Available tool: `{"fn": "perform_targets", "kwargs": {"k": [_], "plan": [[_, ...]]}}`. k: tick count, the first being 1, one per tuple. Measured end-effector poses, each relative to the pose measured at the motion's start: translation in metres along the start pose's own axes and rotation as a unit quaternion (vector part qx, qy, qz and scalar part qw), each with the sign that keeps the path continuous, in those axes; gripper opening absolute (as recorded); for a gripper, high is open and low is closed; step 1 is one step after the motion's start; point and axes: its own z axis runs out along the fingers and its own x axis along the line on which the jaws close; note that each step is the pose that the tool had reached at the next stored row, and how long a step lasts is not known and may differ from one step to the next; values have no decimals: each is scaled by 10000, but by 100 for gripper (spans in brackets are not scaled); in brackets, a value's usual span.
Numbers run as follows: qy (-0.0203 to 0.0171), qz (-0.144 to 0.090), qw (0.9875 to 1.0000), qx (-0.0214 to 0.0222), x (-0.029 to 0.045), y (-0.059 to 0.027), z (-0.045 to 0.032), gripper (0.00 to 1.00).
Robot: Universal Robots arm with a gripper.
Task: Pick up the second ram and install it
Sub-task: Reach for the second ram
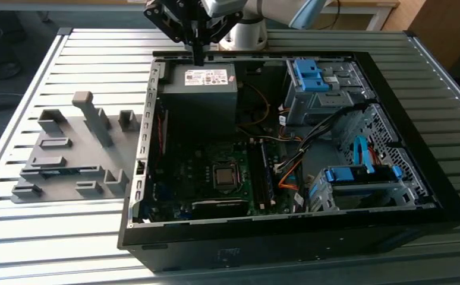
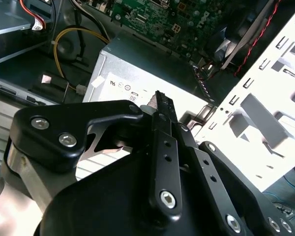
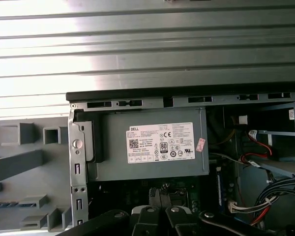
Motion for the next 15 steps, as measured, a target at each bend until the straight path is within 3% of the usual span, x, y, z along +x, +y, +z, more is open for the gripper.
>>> {"fn": "perform_targets", "kwargs": {"k": [15], "plan": [[0, 0, 10000, 0, 39, -3, 2, 11]]}}
